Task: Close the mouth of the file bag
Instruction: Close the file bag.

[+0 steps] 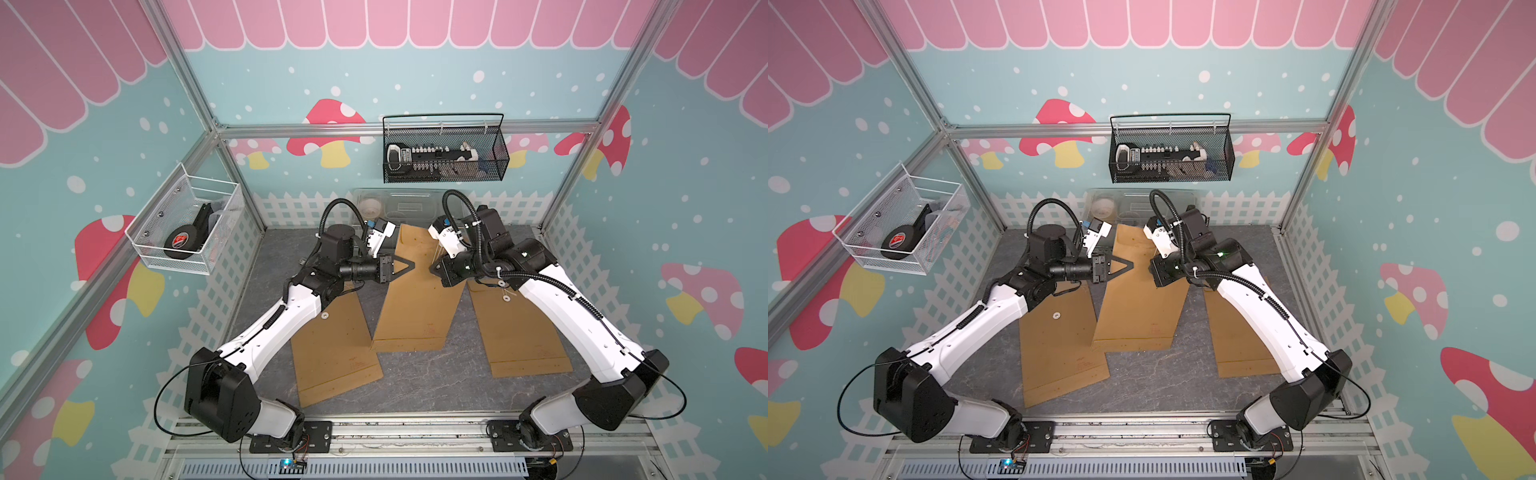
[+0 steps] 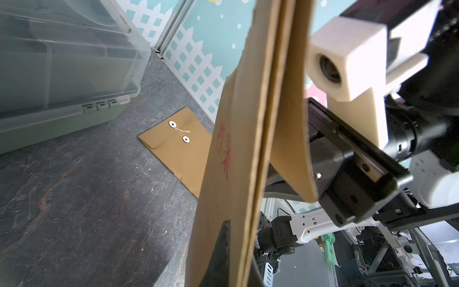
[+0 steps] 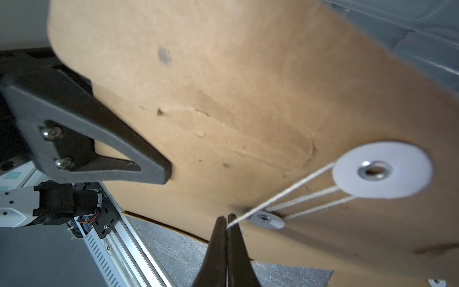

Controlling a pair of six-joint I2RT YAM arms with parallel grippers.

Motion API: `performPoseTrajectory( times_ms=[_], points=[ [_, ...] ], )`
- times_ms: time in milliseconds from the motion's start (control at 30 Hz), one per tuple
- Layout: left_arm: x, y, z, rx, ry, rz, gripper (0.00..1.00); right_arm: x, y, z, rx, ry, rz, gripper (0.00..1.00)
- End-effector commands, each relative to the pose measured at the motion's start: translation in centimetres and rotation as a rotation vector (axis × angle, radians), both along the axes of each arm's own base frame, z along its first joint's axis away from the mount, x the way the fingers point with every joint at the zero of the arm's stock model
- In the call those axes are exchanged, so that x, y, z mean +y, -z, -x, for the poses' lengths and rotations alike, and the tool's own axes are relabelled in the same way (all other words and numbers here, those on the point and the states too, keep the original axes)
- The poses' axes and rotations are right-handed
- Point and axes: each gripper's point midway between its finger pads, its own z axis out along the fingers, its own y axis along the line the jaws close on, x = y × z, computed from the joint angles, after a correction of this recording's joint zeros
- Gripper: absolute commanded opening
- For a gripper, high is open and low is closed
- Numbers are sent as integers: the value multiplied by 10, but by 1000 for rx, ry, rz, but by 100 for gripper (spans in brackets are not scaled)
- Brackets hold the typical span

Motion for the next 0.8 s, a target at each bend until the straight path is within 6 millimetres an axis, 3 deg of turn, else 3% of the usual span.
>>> performPoseTrajectory(
  times_ms=[0, 367, 767],
  points=[
    [4, -28, 0, -74, -15, 36, 0, -4, -16, -3, -53, 28, -72, 8],
    [4, -33, 2, -79, -11, 42, 0, -15, -17, -8, -91, 87, -165, 10],
    [4, -38, 3, -87, -14, 44, 0, -26, 5, -13, -60, 131, -166, 8]
  ],
)
